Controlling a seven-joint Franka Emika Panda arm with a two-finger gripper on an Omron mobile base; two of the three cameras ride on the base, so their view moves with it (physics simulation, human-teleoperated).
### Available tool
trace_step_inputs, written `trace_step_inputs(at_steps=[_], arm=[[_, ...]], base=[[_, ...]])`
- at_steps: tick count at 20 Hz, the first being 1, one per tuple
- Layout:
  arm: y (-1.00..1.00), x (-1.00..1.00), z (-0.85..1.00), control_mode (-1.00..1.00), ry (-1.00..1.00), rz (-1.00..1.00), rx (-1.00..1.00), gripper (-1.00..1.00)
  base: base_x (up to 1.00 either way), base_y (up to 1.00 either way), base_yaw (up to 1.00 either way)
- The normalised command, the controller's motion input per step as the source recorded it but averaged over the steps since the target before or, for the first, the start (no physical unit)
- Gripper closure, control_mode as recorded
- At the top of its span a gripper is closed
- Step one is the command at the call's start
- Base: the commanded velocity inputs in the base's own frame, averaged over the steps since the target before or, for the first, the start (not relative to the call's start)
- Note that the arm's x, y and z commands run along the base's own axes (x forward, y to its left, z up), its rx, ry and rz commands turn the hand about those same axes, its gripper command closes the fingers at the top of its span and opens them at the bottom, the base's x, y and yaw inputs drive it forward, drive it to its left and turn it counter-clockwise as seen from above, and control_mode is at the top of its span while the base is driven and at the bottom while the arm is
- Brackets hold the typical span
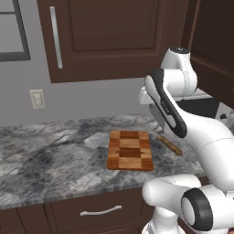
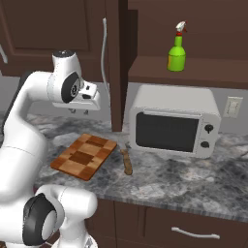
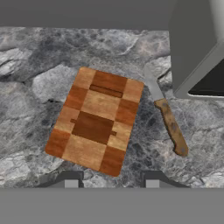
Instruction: Move the cutting board and knife to the sink. Then move spray from the cabinet to the counter.
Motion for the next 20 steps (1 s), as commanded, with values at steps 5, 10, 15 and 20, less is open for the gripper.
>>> trace_step_inputs(at_steps=[5,10,15,20], arm=[[-0.10,-0.08,-0.01,-1.00,0.00,-0.03,0.00,-1.00],[0.00,0.00,0.00,-1.00,0.00,0.00,0.00,-1.00],[0.03,0.00,-0.08,-1.00,0.00,0.00,0.00,-1.00],[0.30,0.00,-0.39,-1.00,0.00,0.00,0.00,-1.00]], base=[[0.00,0.00,0.00],[0.00,0.00,0.00],[0.00,0.00,0.00],[0.00,0.00,0.00]])
